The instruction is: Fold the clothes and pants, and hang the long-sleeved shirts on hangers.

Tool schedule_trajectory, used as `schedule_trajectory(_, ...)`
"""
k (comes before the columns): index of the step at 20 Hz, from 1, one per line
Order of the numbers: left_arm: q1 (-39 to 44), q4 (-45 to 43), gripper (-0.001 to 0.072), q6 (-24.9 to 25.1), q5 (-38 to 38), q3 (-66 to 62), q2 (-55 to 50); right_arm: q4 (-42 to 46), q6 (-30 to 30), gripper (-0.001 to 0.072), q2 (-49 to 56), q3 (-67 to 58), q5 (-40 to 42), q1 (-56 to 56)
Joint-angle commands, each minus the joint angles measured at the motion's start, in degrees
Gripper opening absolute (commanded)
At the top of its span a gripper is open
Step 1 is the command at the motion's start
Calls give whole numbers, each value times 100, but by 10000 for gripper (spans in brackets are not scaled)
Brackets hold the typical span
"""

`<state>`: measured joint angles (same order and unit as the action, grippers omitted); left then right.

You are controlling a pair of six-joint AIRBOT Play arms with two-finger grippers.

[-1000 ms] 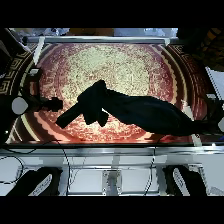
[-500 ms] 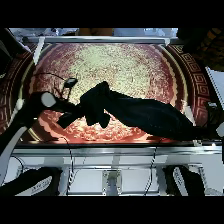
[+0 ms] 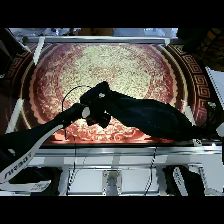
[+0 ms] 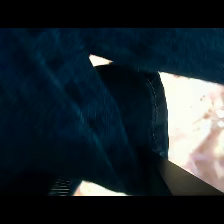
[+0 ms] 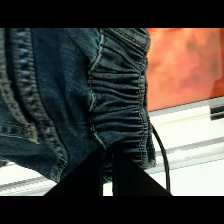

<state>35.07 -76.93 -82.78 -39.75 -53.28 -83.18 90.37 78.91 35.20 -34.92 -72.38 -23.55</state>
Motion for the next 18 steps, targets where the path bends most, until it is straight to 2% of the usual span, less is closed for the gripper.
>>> schedule_trajectory(1,190,-240,423,-343,579,-11,-205,-236,0,17,-4,2,55,-2)
schedule_trajectory(2,192,-271,179,-343,608,-31,-205,-293,0,17,-4,2,85,-2)
schedule_trajectory(3,190,-446,25,-365,479,-90,-199,-341,0,17,-4,2,144,-2)
schedule_trajectory(4,151,-887,24,-627,203,-186,-177,-361,0,17,-4,0,229,-2)
schedule_trajectory(6,-44,-2529,24,-1434,-741,-470,-9,-358,-4,16,-2,-11,595,-2)
schedule_trajectory(7,-249,-3416,23,-1604,-1252,-629,162,-376,2,15,11,-66,785,-2)
schedule_trajectory(8,-575,-4024,22,-1377,-1558,-796,361,-544,2,15,83,-186,979,2)
schedule_trajectory(10,-1495,-4013,22,-522,-2070,-1416,599,-999,-2,13,540,-702,1373,2)
schedule_trajectory(13,-3060,-3202,22,92,-2481,-2741,595,-1604,-9,12,1954,-2037,1259,2)
schedule_trajectory(16,-3967,-2852,22,205,-2549,-3943,597,-2330,-20,13,3539,-4074,619,2)
schedule_trajectory(18,-4336,-2299,22,227,-2455,-4658,597,-2568,-31,13,4197,-5567,282,2)
